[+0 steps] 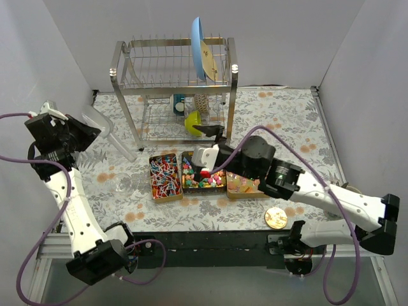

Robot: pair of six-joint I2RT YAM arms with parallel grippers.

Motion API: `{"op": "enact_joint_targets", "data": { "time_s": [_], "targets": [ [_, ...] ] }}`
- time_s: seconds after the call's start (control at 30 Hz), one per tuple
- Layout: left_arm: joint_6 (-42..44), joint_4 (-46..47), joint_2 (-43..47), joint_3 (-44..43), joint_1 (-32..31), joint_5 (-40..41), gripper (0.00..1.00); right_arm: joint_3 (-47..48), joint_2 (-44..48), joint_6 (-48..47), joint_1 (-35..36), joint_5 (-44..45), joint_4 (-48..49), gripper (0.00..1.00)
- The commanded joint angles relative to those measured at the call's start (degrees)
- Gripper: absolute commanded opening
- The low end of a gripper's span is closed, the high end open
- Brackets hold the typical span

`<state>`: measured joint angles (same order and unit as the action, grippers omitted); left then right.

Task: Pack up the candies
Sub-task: Adjust the spatula.

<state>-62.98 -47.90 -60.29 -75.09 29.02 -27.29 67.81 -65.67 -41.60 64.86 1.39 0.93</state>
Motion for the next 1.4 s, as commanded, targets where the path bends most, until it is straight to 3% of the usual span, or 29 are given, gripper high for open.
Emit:
{"op": "enact_joint_targets", "data": {
  "time_s": [0.0, 0.33, 0.63, 0.87, 1.37],
  "targets": [
    [-13.30, -2.89, 4.13, 1.35, -0.01, 3.12, 0.00, -3.48, -4.37, -7.88, 4.48, 7.67, 22.79, 0.96],
    [-19.98, -7.56, 5.45, 1.53, -0.01, 5.23, 0.00, 9.61, -20.54, 1.78, 8.35, 4.86, 23.24, 0.85],
    [-24.47, -8.09, 4.92, 1.53, 0.25, 5.14, 0.00, 20.42, -31.97, 4.95, 9.23, 0.81, 22.36, 0.72],
    [-24.38, -9.40, 4.83, 1.61, 0.34, 4.17, 0.00, 30.53, -41.28, 6.10, 9.23, 4.40, 17.00, 0.66],
    [-24.74, -9.93, 4.57, 0.82, 0.16, 3.12, 0.00, 36.95, -47.44, 3.02, 9.23, 9.77, 14.54, 0.53]
  ]
}}
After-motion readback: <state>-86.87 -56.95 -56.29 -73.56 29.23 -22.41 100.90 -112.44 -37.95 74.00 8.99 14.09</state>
